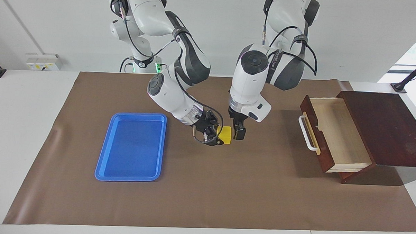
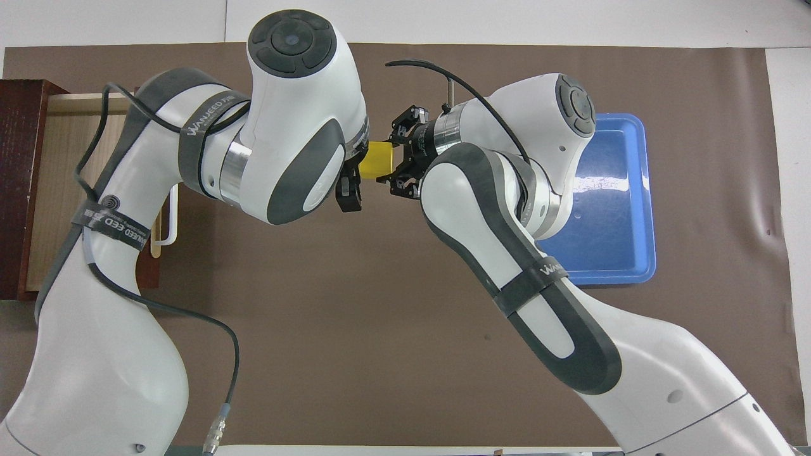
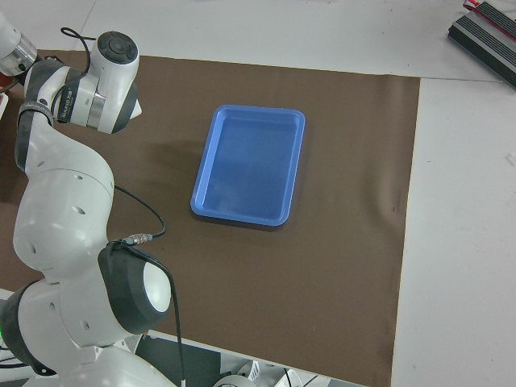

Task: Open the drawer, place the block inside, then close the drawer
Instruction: 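Grasp the block with the left gripper and open the right gripper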

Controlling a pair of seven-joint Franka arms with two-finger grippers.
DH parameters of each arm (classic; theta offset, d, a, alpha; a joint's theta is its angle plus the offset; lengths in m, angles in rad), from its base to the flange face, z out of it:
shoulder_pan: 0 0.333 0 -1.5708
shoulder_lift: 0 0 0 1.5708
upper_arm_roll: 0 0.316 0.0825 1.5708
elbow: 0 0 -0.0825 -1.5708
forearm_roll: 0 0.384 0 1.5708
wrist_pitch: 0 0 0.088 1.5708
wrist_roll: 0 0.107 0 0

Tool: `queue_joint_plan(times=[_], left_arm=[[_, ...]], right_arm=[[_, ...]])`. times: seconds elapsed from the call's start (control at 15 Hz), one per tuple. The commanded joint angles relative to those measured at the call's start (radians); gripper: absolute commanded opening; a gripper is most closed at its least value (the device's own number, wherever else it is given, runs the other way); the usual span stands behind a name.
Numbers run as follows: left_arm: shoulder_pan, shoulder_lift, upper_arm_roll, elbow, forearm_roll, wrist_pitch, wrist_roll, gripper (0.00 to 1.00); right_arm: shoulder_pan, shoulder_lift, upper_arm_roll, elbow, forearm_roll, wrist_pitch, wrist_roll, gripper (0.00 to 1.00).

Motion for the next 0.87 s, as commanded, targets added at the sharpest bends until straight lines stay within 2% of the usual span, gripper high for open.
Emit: queue_joint_plan(times=[0.0,0.33,0.47,0.8], left_arm=[[-0.008,0.018,0.02,0.054,0.002,0.012,-0.017,1.0],[-0.034,0.036,0.02,0.047,0.011,0.043,-0.034,1.0],[-0.045,0.029,0.02,0.013,0.028,0.036,-0.032,1.0],[-0.052,0.023,0.018,0.002,0.028,0.026,-0.034,1.0]], right_arm=[[-0.011,0.01,0.003,0.022,-0.02,-0.045,-0.067,0.0],[-0.005,0.011,0.005,0.021,-0.018,-0.053,-0.115,0.0],[-0.005,0.01,0.005,0.021,-0.018,-0.059,-0.113,0.0],[-0.003,0.011,0.005,0.013,-0.017,-0.05,-0.113,0.0]])
